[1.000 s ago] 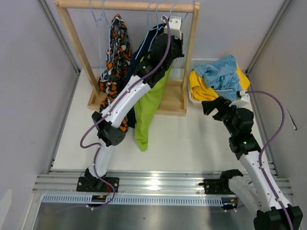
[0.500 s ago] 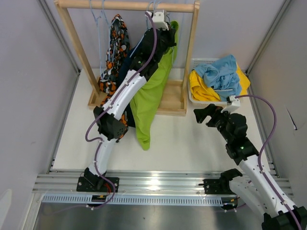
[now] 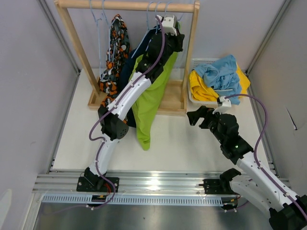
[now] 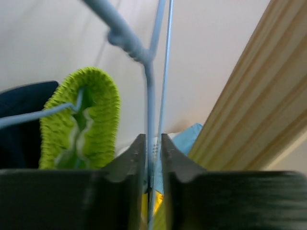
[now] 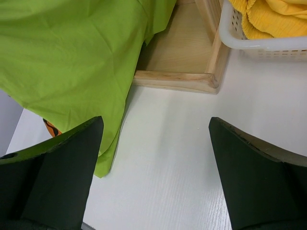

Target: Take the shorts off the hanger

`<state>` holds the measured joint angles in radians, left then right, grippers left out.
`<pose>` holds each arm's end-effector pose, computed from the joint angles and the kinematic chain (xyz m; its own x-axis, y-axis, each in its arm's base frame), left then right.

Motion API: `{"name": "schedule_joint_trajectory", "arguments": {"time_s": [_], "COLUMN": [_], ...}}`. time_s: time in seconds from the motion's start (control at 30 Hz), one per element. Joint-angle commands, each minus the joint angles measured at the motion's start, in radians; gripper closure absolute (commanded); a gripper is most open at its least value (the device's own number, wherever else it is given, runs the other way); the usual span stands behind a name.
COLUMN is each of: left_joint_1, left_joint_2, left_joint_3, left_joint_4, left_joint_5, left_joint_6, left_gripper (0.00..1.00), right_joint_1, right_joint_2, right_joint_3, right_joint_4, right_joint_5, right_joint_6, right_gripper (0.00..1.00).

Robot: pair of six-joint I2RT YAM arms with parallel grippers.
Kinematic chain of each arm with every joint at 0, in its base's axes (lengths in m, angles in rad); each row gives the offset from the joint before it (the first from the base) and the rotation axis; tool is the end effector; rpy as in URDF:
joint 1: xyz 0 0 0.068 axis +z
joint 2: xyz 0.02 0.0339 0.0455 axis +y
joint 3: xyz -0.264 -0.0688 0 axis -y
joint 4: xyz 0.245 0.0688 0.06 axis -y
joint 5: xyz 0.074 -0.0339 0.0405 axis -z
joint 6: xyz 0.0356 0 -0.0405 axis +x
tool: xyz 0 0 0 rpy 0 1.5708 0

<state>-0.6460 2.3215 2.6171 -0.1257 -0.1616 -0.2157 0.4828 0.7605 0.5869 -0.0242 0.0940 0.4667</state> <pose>0.4223 -0.3112 0.4538 0.0318 -0.2885 -0.9569 0.4856 0.8413 -0.2375 0.1678 0.0842 0.2907 -0.3267 0.3345 -0.8839 -0.2617 0.8667 0.4247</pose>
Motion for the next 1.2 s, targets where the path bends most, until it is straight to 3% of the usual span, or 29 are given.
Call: {"name": "schedule_joint_trajectory", "arguments": {"time_s": [0.0, 0.07, 0.13, 0.27, 0.37, 0.6, 0.63, 0.8, 1.17], "left_joint_1": [-0.007, -0.010, -0.017, -0.020, -0.047, -0.161, -0.168, -0.176, -0.127], "left_joint_2": [0.007, -0.001, -0.010, -0.034, -0.088, -0.429, -0.467, -0.658, -0.702], "left_joint_3": [0.034, 0.018, 0.009, -0.002, -0.052, -0.259, -0.344, -0.480, -0.468], "left_joint_4": [0.006, 0.008, 0.017, -0.002, -0.026, -0.153, -0.157, -0.184, -0.311], "left_joint_5": [0.034, 0.030, 0.019, 0.017, -0.007, -0.050, -0.064, -0.075, -0.219], "left_joint_6": [0.019, 0.024, 0.033, 0.033, 0.083, 0.122, 0.131, 0.134, 0.214], "left_gripper": [0.74, 0.53, 0.46, 0.14, 0.01, 0.01, 0.01, 0.01, 0.01], "right_joint_1": [0.026, 0.033, 0.036, 0.042, 0.043, 0.048, 0.050, 0.051, 0.053], "right_joint_2": [-0.012, -0.015, -0.027, -0.053, -0.072, -0.108, -0.118, -0.144, -0.167], "right_joint_3": [0.014, 0.016, 0.013, 0.007, 0.004, -0.010, -0.010, -0.022, -0.033], "right_joint_4": [0.041, 0.032, 0.027, -0.006, -0.020, -0.042, -0.043, -0.060, -0.071], "right_joint_5": [0.064, 0.067, 0.073, 0.082, 0.082, 0.088, 0.087, 0.096, 0.099], "right_joint_6": [-0.008, -0.008, -0.007, -0.005, -0.003, 0.004, 0.003, 0.006, 0.012], "right_gripper": [0.02, 0.02, 0.02, 0.02, 0.02, 0.02, 0.02, 0.02, 0.02]}}
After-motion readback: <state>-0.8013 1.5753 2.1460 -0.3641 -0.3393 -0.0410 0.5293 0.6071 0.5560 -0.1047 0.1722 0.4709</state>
